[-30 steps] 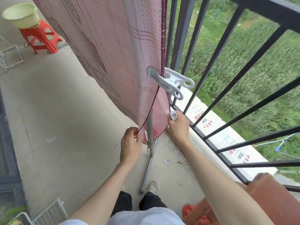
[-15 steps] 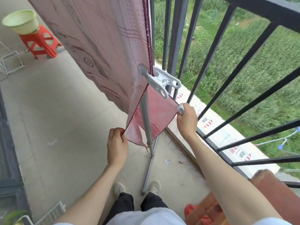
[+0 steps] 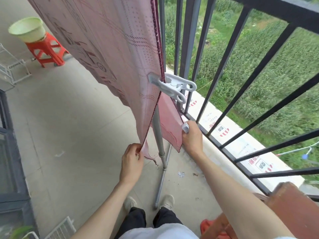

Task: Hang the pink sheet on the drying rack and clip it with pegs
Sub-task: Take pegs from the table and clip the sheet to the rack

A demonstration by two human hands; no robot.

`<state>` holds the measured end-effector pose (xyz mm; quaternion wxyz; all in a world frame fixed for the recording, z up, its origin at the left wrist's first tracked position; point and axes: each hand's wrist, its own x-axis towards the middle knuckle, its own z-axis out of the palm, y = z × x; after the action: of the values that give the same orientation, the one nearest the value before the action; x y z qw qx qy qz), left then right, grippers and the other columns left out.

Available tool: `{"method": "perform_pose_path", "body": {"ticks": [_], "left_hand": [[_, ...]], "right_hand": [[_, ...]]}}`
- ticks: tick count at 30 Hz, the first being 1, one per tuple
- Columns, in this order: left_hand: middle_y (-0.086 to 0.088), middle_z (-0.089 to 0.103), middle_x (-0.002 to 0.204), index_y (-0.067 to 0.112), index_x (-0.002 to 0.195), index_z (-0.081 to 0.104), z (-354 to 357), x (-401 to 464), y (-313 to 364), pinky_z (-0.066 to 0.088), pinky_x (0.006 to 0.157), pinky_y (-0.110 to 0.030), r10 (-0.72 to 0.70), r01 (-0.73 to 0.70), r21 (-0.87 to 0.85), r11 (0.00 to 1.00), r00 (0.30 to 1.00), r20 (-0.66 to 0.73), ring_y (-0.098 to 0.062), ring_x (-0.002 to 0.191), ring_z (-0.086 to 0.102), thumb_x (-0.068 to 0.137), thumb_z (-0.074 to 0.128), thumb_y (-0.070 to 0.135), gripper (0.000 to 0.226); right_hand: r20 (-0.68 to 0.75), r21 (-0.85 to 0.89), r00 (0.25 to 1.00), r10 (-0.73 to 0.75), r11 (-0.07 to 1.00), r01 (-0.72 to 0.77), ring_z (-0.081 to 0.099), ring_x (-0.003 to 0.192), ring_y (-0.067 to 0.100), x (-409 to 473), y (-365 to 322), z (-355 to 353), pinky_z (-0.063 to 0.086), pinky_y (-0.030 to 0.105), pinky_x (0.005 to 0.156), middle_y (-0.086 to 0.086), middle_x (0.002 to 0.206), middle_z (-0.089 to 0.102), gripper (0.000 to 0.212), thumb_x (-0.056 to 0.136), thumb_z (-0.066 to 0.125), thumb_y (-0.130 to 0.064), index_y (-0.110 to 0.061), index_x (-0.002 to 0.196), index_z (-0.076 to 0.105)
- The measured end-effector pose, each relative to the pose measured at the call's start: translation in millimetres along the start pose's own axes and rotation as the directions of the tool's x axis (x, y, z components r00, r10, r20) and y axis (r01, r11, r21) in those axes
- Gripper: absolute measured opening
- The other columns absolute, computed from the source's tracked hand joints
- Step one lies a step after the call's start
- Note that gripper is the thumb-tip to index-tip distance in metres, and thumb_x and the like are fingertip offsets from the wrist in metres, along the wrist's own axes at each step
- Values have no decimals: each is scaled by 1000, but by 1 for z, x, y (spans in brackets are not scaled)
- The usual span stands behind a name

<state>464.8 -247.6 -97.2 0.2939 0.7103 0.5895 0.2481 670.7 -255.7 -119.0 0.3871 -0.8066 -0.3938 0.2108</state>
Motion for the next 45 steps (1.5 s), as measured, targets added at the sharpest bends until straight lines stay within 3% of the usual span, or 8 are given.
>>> {"method": "perform_pose_path", "body": {"ticks": [6, 10, 20, 23, 25, 34, 40, 45], "left_hand": [[-6, 64, 79, 3, 85, 61, 23, -3, 15, 43, 70, -25, -37, 43, -97, 994, 997, 64, -20, 72, 57, 83, 58, -3, 6], [-5, 64, 74, 2, 80, 61, 29, 2, 25, 37, 62, -14, -54, 62, -127, 990, 996, 64, -18, 68, 56, 82, 59, -3, 5], [-4, 64, 75, 9, 75, 60, 40, 12, 36, 35, 56, 1, -108, 121, -146, 982, 990, 95, -16, 70, 58, 80, 58, -2, 12], [-7, 68, 87, 7, 86, 61, 42, 13, 38, 46, 71, -14, -101, 123, -152, 981, 985, 141, -20, 84, 61, 80, 63, 3, 7], [-5, 67, 90, 11, 87, 60, 44, 12, 41, 48, 76, -25, -119, 142, -154, 978, 981, 151, -17, 87, 60, 79, 68, 12, 12], [-1, 61, 75, 9, 79, 56, 47, 12, 44, 30, 62, -20, -221, 227, -158, 961, 974, 52, -19, 73, 54, 84, 61, 11, 7], [-13, 67, 80, 11, 70, 59, 48, 17, 41, 37, 69, -26, -257, 264, -140, 954, 964, 66, -27, 78, 60, 81, 64, 13, 13], [-11, 67, 82, 14, 69, 55, 47, 19, 41, 31, 63, -17, -248, 254, -119, 960, 967, 62, -18, 72, 55, 81, 66, 15, 16]], "right_hand": [[145, 93, 989, -13, 996, 0, 47, 70, 21, -42, -2, 13, 32, 32, 60, 2, 79, 54, 23, 81, 46, 5, -16, 74, 46], [196, 166, 980, 18, 985, -51, 46, 69, 28, -51, -10, 19, 31, 35, 60, 15, 72, 55, 8, 77, 45, 8, 5, 74, 52], [436, 468, 884, 167, 797, -381, 43, 54, 22, -57, -15, 24, 34, 28, 50, 18, 67, 54, 18, 73, 43, 12, 12, 83, 58], [441, 495, 882, 166, 775, -393, 43, 48, 13, -57, -11, 24, 34, 21, 46, 13, 65, 54, 20, 72, 45, 14, 4, 79, 61], [457, 505, 873, 167, 760, -410, 46, 50, 10, -57, -7, 23, 36, 19, 48, 9, 65, 55, 22, 74, 47, 13, -4, 76, 62], [447, 317, 818, 361, 792, -522, 46, 62, 6, -61, 18, 13, 35, 22, 58, -7, 75, 48, 25, 84, 59, -35, -16, 90, 44], [522, 276, 794, 311, 819, -503, 41, 57, 6, -67, 21, -3, 32, 14, 49, -6, 69, 44, 15, 83, 55, -10, -21, 77, 46], [438, 331, 878, 192, 874, -356, 54, 60, 8, -75, 17, -4, 41, 9, 51, 5, 88, 62, 32, 88, 58, -15, -15, 120, 56]]}}
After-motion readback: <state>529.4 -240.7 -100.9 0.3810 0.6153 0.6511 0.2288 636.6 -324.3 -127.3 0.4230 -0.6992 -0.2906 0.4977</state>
